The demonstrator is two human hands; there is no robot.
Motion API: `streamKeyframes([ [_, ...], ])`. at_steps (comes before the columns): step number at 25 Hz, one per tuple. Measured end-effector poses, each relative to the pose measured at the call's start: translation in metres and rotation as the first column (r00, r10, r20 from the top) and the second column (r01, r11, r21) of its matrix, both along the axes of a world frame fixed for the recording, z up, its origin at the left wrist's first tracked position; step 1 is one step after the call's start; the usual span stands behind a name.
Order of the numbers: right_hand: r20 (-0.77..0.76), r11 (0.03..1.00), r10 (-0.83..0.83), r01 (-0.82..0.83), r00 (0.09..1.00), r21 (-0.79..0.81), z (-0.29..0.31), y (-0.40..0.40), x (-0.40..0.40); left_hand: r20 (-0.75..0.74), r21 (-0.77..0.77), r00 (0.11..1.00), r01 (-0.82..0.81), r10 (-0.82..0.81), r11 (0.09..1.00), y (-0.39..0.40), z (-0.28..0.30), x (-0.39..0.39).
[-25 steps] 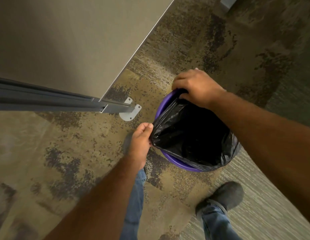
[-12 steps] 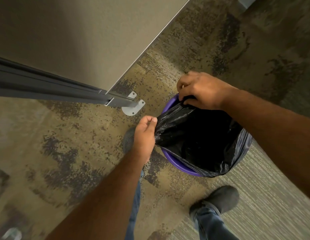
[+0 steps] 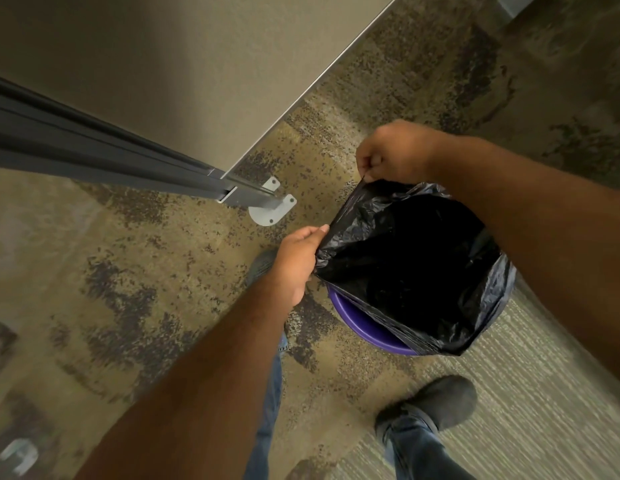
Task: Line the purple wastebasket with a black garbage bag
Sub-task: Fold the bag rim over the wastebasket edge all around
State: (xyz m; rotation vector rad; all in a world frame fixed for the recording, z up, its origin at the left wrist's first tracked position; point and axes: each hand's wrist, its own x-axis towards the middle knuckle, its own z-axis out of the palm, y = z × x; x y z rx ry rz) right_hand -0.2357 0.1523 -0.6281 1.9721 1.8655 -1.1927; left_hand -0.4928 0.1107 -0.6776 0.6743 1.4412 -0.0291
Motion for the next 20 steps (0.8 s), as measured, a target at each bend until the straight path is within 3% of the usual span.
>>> streamKeyframes([
  [4, 0.018, 0.982, -0.093, 0.095, 0.996, -0.166, -0.001, 0.015, -0.001, -0.045, -0.082, 0.994, -0.105, 0.102, 0.991, -0.004, -0.005, 0.003],
  [6, -0.009, 0.955, -0.291, 0.291, 0.957, -0.054, 0.004, -0.012, 0.001, 0.0, -0.097, 0.988, -0.157, 0.157, 0.983, -0.01, -0.002, 0.001],
  [7, -0.038, 0.892, -0.444, 0.446, 0.895, 0.08, 0.006, -0.041, 0.0, 0.043, -0.087, 0.979, -0.196, 0.201, 0.977, -0.014, 0.0, -0.002],
  [9, -0.099, 0.578, -0.756, 0.731, 0.647, 0.361, 0.015, -0.123, -0.009, 0.112, -0.014, 0.968, -0.224, 0.225, 0.974, -0.024, 0.005, -0.014],
  [10, -0.093, 0.379, -0.885, 0.823, 0.455, 0.423, 0.019, -0.171, -0.017, 0.13, 0.034, 0.973, -0.199, 0.193, 0.979, -0.03, 0.007, -0.02],
  [11, -0.067, 0.169, -0.975, 0.907, 0.211, 0.386, 0.022, -0.219, -0.03, 0.135, 0.069, 0.979, -0.165, 0.155, 0.984, -0.036, 0.011, -0.026],
  [13, 0.021, -0.319, -0.947, 0.947, -0.319, 0.029, 0.025, -0.289, -0.063, 0.113, 0.122, 0.99, -0.093, 0.079, 0.988, -0.05, 0.019, -0.035],
  [14, 0.069, -0.491, -0.87, 0.849, -0.488, -0.194, 0.024, -0.31, -0.08, 0.093, 0.149, 0.995, -0.061, 0.047, 0.987, -0.055, 0.021, -0.037],
  [16, 0.085, -0.611, -0.756, 0.654, -0.649, -0.445, 0.019, -0.33, -0.107, 0.055, 0.18, 0.998, -0.036, 0.026, 0.983, -0.063, 0.026, -0.037],
  [20, -0.125, -0.685, -0.653, 0.653, -0.747, -0.323, 0.001, -0.334, -0.127, -0.041, 0.239, 0.999, 0.009, 0.001, 0.971, -0.076, 0.03, -0.036],
])
